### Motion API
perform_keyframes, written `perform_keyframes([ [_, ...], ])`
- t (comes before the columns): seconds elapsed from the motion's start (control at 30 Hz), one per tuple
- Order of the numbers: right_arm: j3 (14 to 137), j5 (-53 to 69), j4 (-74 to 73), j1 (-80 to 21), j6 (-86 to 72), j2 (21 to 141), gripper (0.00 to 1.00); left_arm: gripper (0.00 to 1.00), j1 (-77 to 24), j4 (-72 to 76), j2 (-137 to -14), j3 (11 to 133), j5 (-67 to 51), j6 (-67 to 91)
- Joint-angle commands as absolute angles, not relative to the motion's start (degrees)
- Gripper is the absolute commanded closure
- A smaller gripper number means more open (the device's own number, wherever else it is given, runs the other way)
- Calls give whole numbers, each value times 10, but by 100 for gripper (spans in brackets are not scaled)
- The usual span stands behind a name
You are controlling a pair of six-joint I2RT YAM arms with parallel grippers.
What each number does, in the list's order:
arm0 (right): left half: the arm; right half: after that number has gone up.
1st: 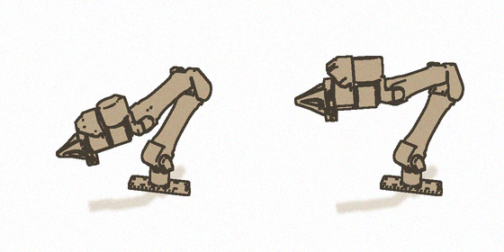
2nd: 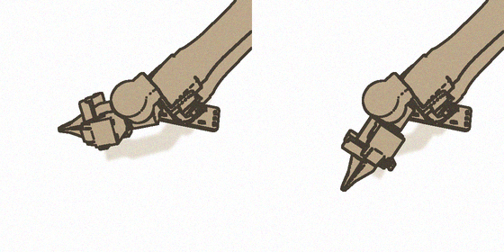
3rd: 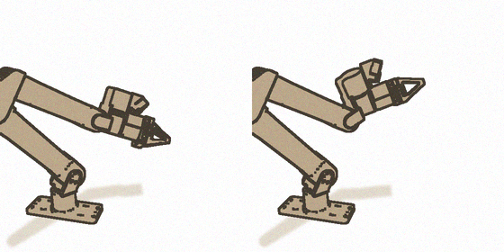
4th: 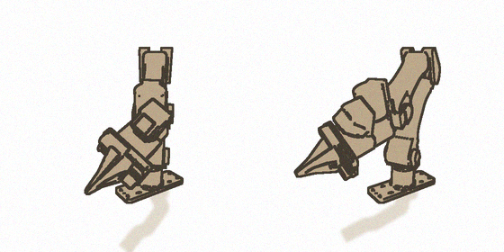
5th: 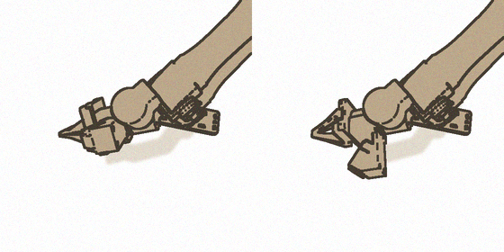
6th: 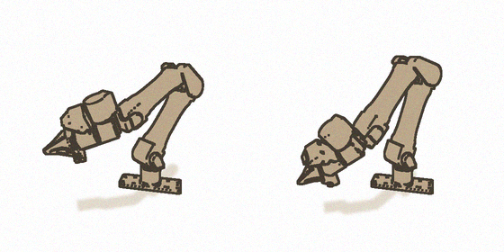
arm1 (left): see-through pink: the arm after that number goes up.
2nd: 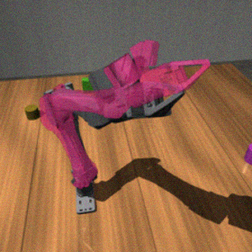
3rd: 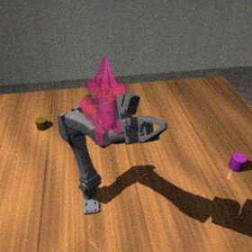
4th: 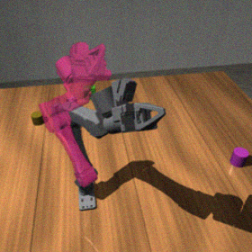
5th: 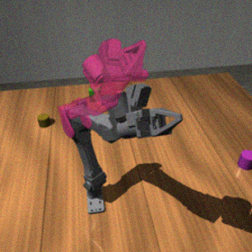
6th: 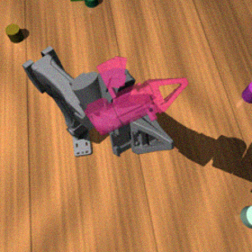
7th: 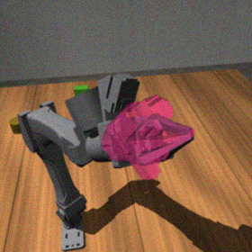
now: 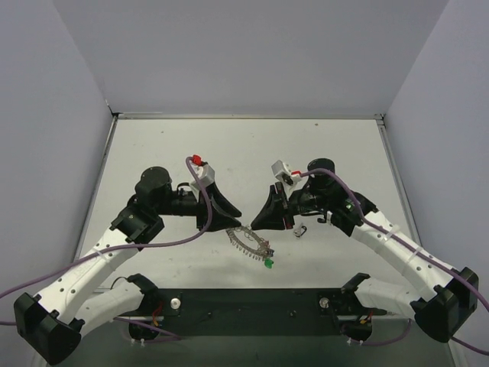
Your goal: Put the keys on the keyring
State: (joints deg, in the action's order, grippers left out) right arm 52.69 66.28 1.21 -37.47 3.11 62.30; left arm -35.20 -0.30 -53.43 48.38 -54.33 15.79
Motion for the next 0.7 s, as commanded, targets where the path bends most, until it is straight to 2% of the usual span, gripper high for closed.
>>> perform_keyframes([
  [0.0, 525, 703, 88, -372, 47, 601, 100, 57, -359, 3, -548, 510, -583, 139],
  [0.27, 510, 686, 141, -371, 8, 584, 100, 58, -374, 1, -559, 511, -573, 129],
  [0.67, 494, 683, 202, -371, -35, 580, 100, 65, -388, -6, -572, 509, -550, 125],
])
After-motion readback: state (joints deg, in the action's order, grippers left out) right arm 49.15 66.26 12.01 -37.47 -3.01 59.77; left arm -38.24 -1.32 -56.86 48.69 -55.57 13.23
